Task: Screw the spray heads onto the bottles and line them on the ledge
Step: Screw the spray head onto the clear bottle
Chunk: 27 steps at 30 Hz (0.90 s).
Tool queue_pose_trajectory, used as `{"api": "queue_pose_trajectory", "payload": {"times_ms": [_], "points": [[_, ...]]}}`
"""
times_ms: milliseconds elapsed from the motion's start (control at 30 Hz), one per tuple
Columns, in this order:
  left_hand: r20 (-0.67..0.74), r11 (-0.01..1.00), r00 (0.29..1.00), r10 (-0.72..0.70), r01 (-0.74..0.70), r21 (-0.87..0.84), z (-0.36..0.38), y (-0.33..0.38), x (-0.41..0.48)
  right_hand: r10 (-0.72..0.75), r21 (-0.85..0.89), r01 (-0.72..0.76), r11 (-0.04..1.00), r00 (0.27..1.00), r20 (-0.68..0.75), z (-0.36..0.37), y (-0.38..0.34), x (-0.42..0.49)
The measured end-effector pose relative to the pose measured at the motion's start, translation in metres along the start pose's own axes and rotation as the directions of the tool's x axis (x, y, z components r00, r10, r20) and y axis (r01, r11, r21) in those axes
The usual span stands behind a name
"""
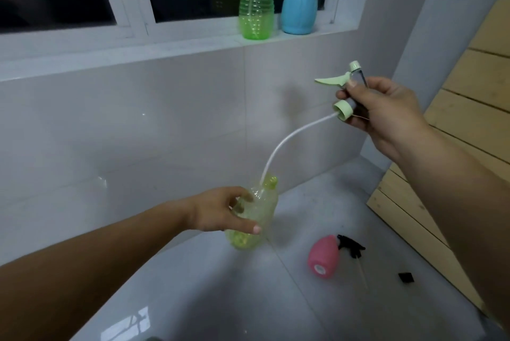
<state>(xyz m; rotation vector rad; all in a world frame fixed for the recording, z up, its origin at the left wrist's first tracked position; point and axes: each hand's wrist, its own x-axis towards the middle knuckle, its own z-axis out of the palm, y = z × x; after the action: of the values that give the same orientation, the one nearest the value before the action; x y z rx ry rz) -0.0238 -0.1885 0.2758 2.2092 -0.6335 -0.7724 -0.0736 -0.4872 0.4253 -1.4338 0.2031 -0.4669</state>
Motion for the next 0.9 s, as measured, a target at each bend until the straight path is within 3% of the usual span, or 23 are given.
{"api": "queue_pose_trajectory", "payload": {"times_ms": [300,500,633,900], "points": [[0.037,0.995,0.997,-0.062,0.065,-0.078,0.006,0.005,-0.015,-0.053,0.02,0.055,0.998,0.995,-0.081,-0.012,-0.01,-0.012],[0.08,0.992,0.993,-0.086,0.093,-0.088,0.007,0.016,-0.01,-0.033,-0.052,0.032,0.998,0.999,-0.02,-0.006,0.007,-0.011],[0.116,0.986,0.988,-0.101,0.114,-0.118,0.008,0.025,-0.008,0.023,-0.084,-0.014,0.996,0.993,0.113,0.013,0.029,-0.018],[0.157,0.976,0.983,-0.098,0.126,-0.178,0.011,0.047,-0.008,0.11,-0.162,-0.049,0.985,0.912,0.394,0.037,0.06,-0.03]]}}
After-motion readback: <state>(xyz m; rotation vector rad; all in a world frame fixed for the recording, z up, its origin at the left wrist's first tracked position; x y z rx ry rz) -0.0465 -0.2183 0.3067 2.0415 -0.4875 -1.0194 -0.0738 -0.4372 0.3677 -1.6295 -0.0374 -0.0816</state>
